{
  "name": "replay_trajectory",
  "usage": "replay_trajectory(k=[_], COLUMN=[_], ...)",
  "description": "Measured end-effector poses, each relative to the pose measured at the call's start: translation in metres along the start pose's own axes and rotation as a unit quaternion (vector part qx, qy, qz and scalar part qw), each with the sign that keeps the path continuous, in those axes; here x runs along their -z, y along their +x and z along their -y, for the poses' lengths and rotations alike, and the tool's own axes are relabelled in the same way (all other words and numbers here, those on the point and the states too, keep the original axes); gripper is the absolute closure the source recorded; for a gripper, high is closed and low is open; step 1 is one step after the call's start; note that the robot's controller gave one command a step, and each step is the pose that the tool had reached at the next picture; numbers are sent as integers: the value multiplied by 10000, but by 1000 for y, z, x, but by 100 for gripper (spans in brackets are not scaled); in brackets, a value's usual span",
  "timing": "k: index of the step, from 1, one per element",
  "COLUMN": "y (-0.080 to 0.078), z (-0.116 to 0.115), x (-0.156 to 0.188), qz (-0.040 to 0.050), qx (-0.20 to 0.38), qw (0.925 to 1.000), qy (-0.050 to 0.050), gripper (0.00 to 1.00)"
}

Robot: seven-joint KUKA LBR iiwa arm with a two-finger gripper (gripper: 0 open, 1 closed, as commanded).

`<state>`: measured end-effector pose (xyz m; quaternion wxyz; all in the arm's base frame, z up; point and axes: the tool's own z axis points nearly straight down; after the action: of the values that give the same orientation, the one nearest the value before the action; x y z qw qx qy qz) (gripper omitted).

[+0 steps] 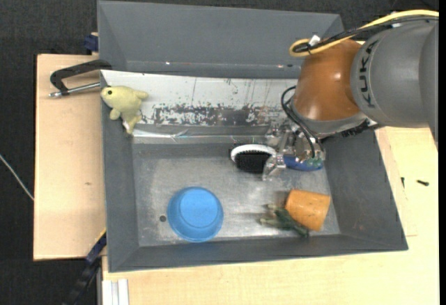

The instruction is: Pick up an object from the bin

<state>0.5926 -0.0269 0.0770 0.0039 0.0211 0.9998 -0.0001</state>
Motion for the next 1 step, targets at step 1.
replay_trajectory(k=[1], y=[-3], z=[0], x=[83], qz=[27], qx=[-5], qw=[10000], qy=[-5], gripper=[100])
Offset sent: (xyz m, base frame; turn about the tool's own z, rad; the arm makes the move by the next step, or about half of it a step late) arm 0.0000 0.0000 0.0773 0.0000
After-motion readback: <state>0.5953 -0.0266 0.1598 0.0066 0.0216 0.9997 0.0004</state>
